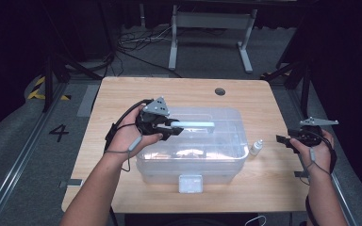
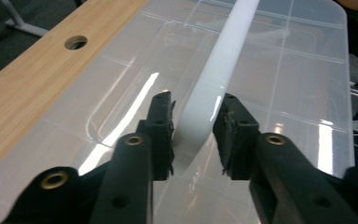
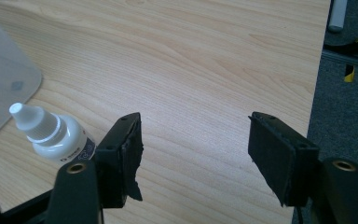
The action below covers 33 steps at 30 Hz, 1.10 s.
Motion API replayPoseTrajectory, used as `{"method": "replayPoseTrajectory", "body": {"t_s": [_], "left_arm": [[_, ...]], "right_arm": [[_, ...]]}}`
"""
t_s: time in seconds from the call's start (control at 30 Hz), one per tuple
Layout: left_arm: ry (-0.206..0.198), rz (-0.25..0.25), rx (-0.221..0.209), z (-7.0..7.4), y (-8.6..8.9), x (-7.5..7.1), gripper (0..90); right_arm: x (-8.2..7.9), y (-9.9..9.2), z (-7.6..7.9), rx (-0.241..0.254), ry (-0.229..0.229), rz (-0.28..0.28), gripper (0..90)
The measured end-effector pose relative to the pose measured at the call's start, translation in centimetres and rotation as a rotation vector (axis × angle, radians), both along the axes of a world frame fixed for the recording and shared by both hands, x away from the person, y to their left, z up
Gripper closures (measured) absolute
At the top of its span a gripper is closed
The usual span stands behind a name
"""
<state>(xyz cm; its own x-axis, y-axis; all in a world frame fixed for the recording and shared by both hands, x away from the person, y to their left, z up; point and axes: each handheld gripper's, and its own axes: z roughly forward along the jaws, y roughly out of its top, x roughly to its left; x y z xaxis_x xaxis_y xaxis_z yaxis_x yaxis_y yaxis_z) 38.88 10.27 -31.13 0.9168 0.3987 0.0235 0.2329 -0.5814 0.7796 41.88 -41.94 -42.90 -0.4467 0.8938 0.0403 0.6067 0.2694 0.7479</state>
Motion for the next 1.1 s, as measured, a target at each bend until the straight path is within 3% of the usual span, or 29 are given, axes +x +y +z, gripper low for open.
{"method": "replayPoseTrajectory", "body": {"t_s": [0.17, 0.33, 0.7, 0.9, 1.1], "left_arm": [[-0.027, 0.012, 0.024, 0.1, -0.1, 0.0, 72.7], [0.001, 0.024, 0.023, 0.3, -0.2, 0.2, 72.9], [-0.002, 0.037, 0.059, 1.5, -0.5, 0.9, 73.2], [0.027, 0.039, 0.072, 2.3, -0.6, 1.7, 73.3], [0.035, 0.039, 0.068, 2.8, -0.5, 2.4, 73.2]], "right_arm": [[0.0, 0.0, 0.0, 0.005, 0.001, 0.000, 36.1], [-0.1, 0.0, 0.3, 0.007, -0.010, -0.003, 36.1], [-0.7, 0.1, 1.1, 0.016, -0.034, 0.003, 36.0], [-1.4, 0.2, 2.2, 0.111, -0.059, 0.029, 35.6], [-2.1, 0.9, 3.4, 0.113, -0.100, 0.054, 35.5]]}}
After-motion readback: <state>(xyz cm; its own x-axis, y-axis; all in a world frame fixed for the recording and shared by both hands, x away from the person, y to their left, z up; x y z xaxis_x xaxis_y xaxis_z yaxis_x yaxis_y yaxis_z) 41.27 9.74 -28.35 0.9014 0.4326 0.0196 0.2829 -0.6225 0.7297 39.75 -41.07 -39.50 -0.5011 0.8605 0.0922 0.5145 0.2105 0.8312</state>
